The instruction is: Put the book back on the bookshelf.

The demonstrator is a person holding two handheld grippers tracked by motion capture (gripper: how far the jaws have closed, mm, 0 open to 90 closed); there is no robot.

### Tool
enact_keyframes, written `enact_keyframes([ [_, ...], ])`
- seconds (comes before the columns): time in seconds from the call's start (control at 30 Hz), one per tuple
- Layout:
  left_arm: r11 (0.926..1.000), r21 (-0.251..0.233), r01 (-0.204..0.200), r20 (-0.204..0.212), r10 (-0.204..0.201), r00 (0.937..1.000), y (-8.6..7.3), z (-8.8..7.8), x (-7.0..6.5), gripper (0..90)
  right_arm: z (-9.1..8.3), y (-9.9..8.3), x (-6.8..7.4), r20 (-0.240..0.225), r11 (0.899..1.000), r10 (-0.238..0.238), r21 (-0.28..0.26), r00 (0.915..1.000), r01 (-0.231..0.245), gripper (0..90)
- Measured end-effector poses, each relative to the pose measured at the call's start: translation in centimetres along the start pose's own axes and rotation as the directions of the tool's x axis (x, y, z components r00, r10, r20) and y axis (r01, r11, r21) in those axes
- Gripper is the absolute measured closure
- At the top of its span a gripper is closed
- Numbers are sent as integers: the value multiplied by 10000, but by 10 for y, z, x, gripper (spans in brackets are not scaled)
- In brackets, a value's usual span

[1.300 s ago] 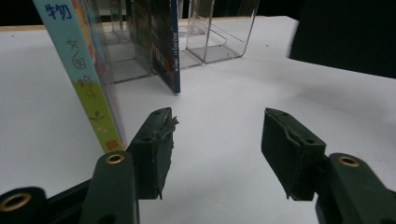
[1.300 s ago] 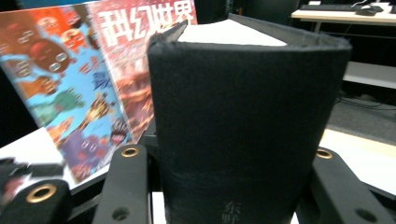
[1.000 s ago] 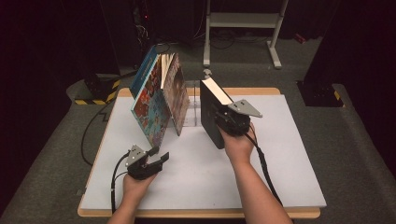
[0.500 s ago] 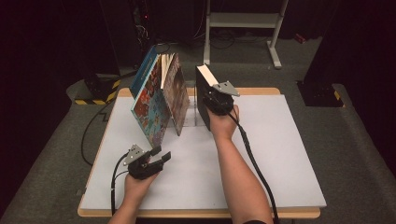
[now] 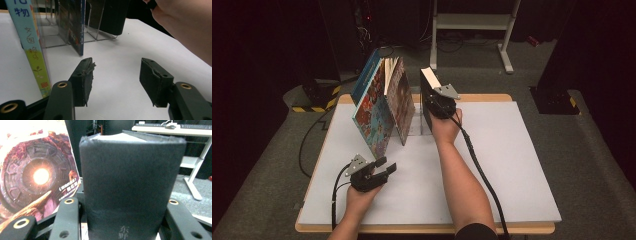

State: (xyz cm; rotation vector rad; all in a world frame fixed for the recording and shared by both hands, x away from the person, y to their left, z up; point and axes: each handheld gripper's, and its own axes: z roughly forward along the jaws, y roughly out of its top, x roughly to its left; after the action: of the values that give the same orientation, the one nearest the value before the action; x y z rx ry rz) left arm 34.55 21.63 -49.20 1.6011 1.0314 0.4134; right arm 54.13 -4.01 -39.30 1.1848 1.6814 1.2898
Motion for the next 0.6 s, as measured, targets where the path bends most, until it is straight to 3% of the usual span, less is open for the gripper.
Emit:
enact_keyframes([
  [0.17, 10000, 27, -53, 21, 53, 10000, 0, 0, -2, 444, -7, -3, -6, -246, 9996, 247, 119, 9994, -244, 500],
  [0.3, 9997, 88, -210, -17, 210, 9998, 1, 0, -3, 443, -20, -1, -7, -857, 9982, 592, 80, 9946, -587, 447],
  [0.37, 9996, 127, -246, -30, 246, 9997, 0, 0, -3, 443, -29, -3, -6, -945, 9982, 599, 29, 9937, -599, 442],
  [0.47, 9995, 151, -278, -55, 278, 9996, 0, 0, -3, 443, -42, -11, -9, -1158, 9970, 774, 125, 9902, -765, 446],
  [0.6, 9994, 190, -306, -52, 307, 9995, -1, 1, -3, 442, -47, -24, -16, -1455, 9941, 1053, 411, 9837, -1004, 456],
])
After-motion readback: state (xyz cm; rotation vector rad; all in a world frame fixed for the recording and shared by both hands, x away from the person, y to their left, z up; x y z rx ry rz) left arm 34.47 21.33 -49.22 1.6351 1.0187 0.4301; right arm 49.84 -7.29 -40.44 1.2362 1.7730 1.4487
